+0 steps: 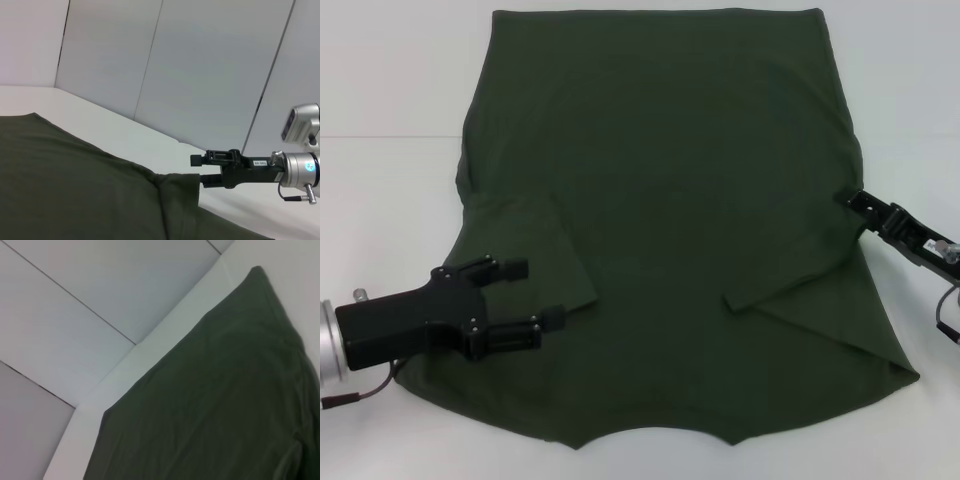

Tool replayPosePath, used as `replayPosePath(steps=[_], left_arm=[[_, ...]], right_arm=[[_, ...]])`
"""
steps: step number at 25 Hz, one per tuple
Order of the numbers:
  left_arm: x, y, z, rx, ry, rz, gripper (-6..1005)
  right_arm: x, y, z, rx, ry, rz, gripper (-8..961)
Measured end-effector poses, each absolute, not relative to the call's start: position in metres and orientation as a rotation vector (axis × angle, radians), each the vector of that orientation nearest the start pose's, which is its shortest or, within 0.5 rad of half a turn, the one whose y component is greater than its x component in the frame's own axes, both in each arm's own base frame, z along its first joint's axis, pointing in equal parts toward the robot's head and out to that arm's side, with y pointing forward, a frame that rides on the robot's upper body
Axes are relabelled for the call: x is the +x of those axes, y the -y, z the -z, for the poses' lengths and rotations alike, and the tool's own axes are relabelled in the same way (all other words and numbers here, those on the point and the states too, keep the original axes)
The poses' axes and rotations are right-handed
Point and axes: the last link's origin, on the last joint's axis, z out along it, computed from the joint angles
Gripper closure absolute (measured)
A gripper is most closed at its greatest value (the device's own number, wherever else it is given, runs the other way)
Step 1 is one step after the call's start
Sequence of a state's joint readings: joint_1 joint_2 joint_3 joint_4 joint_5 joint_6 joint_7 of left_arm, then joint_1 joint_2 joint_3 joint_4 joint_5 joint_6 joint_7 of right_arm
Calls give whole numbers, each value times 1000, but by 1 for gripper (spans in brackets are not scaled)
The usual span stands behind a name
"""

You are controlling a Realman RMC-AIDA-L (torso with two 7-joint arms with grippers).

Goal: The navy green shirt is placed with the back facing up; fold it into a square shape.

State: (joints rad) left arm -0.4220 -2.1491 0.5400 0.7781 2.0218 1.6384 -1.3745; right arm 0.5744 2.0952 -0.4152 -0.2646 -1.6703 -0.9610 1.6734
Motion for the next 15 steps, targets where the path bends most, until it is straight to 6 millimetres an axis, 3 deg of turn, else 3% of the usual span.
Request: replayPosePath(steps=[15], left_arm=[[-280,-300,-13,-2584,686,807,80]], right_arm=[[322,-375,28,-1666,-1604,-988,148]])
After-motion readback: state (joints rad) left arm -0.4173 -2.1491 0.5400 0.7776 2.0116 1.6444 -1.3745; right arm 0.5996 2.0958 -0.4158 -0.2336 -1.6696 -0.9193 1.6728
